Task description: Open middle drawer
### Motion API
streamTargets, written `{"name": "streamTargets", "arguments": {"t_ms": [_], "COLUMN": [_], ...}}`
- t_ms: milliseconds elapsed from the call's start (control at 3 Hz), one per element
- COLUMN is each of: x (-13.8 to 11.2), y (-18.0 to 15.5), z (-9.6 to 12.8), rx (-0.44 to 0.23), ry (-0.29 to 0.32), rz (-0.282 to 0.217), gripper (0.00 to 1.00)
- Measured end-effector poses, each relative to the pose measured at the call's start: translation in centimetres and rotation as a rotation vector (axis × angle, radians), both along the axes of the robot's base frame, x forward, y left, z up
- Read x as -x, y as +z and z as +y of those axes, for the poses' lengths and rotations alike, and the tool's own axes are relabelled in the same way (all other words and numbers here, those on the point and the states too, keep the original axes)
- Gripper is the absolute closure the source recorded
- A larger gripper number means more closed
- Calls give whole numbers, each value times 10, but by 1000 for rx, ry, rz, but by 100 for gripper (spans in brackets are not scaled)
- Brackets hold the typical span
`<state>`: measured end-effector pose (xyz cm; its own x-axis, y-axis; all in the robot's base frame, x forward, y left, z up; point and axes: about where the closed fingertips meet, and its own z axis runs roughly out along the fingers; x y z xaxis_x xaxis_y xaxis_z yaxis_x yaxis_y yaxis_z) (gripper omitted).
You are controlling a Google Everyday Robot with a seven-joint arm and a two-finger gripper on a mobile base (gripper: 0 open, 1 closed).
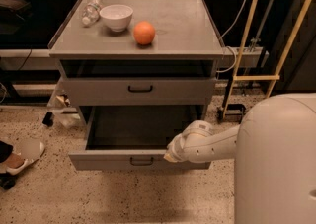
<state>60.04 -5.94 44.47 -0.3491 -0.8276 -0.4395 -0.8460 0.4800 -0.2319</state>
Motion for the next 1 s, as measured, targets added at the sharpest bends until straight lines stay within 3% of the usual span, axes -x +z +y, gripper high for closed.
{"name": "streamTargets", "arguments": {"t_ms": [667,1000], "x": [11,22], "y": [5,2], "z": [-5,-6], "rx": [17,-67], "ry": [-10,-15], "rz": [2,1], "gripper": [100,100]}}
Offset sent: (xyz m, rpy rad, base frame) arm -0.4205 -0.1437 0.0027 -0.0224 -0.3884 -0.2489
